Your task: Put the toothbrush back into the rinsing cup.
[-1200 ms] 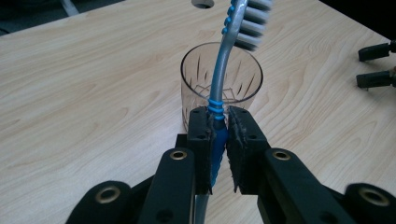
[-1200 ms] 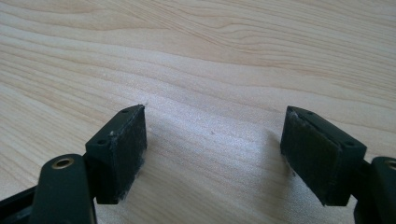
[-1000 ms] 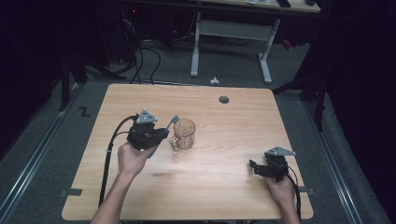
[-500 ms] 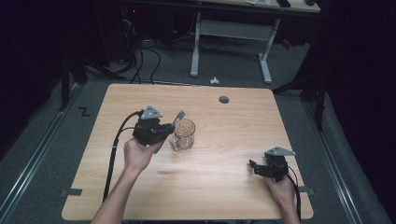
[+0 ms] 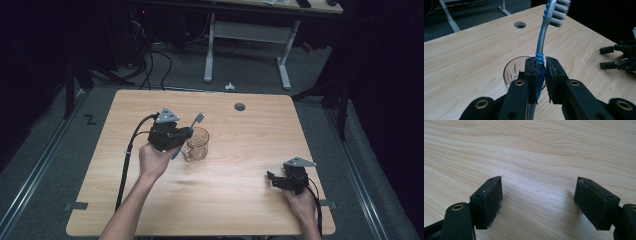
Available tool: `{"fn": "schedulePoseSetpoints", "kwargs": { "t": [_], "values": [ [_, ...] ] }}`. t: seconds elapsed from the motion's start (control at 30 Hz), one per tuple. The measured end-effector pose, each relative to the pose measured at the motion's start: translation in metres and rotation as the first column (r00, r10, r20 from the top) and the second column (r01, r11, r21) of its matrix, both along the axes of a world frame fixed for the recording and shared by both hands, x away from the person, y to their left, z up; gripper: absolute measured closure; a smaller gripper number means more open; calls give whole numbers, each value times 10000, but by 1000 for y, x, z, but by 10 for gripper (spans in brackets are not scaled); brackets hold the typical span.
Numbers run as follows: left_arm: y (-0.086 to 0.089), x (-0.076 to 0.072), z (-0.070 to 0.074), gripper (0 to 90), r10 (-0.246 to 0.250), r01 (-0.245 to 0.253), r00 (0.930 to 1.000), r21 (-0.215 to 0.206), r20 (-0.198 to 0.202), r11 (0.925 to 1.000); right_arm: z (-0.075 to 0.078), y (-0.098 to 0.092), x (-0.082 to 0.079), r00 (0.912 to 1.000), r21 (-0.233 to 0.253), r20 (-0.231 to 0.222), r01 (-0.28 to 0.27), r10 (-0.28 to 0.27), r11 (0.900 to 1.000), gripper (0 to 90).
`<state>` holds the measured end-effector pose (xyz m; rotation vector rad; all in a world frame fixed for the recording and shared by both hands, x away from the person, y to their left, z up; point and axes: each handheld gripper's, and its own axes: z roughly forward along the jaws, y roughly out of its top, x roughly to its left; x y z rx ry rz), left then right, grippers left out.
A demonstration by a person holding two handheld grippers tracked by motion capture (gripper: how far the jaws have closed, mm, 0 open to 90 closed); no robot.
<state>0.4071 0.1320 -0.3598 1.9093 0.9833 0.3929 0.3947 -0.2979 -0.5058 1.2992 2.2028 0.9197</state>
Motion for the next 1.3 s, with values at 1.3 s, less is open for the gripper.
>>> {"fn": "schedulePoseSetpoints", "kwargs": {
  "t": [1.3],
  "values": [
    [-16,27,-5,801,7,60,9988,-1337,496,9910,0,0,0,10000,-6,14,-23,23,10000,229]
  ]
}}
